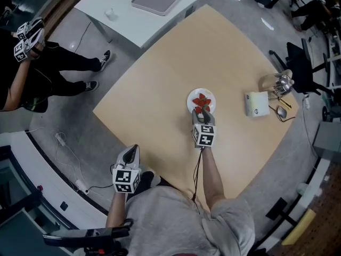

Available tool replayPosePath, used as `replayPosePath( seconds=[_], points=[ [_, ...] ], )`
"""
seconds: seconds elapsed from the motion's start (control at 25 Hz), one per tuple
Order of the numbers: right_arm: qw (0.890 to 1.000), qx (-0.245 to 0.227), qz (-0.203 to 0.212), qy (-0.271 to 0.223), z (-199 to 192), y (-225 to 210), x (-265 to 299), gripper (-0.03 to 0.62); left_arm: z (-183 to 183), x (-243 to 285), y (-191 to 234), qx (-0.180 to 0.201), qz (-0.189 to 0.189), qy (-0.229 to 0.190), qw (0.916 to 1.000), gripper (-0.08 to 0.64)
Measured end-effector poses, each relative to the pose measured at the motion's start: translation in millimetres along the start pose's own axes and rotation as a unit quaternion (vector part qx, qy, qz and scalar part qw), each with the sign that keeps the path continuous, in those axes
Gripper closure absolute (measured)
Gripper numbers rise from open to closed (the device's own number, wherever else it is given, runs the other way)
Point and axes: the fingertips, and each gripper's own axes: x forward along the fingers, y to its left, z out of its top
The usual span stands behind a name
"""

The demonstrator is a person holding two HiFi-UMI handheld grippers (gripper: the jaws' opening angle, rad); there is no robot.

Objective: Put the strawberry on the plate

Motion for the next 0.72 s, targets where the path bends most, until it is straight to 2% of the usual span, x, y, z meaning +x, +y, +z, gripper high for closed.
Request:
replayPosePath(
  seconds=[0.4,0.72],
  points=[
    [1.000,0.003,-0.017,-0.026,12.0,-0.8,-26.6,0.438,3.6,-10.3,-4.1,0.011,-0.011,-0.014,0.9998,0.540],
    [0.997,0.000,-0.040,-0.064,24.2,-3.8,-67.1,0.506,12.4,-15.8,-15.3,0.026,-0.031,-0.036,0.9985,0.540]
  ],
)
